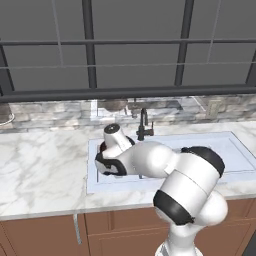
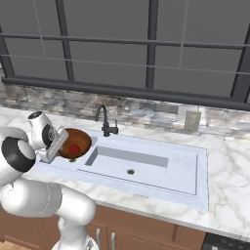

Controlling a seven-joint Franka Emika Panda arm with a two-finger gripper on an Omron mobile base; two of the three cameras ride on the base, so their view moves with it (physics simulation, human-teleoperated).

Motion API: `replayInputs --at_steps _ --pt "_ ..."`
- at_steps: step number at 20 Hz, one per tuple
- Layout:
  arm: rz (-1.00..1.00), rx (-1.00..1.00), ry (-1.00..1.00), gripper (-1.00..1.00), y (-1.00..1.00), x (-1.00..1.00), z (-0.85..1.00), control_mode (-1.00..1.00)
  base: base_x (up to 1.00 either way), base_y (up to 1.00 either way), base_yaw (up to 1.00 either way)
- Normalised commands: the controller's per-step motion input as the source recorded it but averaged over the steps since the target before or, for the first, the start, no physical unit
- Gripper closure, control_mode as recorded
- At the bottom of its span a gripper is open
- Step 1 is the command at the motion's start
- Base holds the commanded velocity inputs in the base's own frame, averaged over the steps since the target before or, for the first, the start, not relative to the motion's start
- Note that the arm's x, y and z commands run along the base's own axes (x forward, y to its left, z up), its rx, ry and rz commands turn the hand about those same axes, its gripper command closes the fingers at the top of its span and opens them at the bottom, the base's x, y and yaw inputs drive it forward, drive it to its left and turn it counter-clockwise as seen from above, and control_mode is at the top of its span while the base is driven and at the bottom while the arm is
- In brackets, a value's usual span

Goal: Pick the tomato from the cabinet and place it in the bowl. Then pick the bowl and place it in the sink. Then turn on the sink facuet.

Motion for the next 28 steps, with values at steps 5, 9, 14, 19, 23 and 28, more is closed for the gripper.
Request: replayInputs --at_steps 5,9,14,19,23,28 --pt "0.00 0.00 0.00 1.00 -0.06 0.30 -0.17 -1.00 0.00 0.00 0.00" --pt "0.00 0.00 0.00 1.00 -0.09 0.06 -0.20 -1.00 0.00 0.00 0.00" --pt "0.01 -0.01 0.00 1.00 0.00 0.02 -0.19 -1.00 0.00 0.00 0.00" --pt "0.00 0.00 0.00 1.00 0.00 0.01 -0.07 -1.00 0.00 0.00 0.00" --pt "0.00 0.00 0.00 1.00 0.00 0.17 -0.13 -1.00 0.00 0.00 0.00" --pt "0.00 0.00 -0.03 1.00 0.00 0.21 -0.30 -1.00 0.00 0.00 0.00"
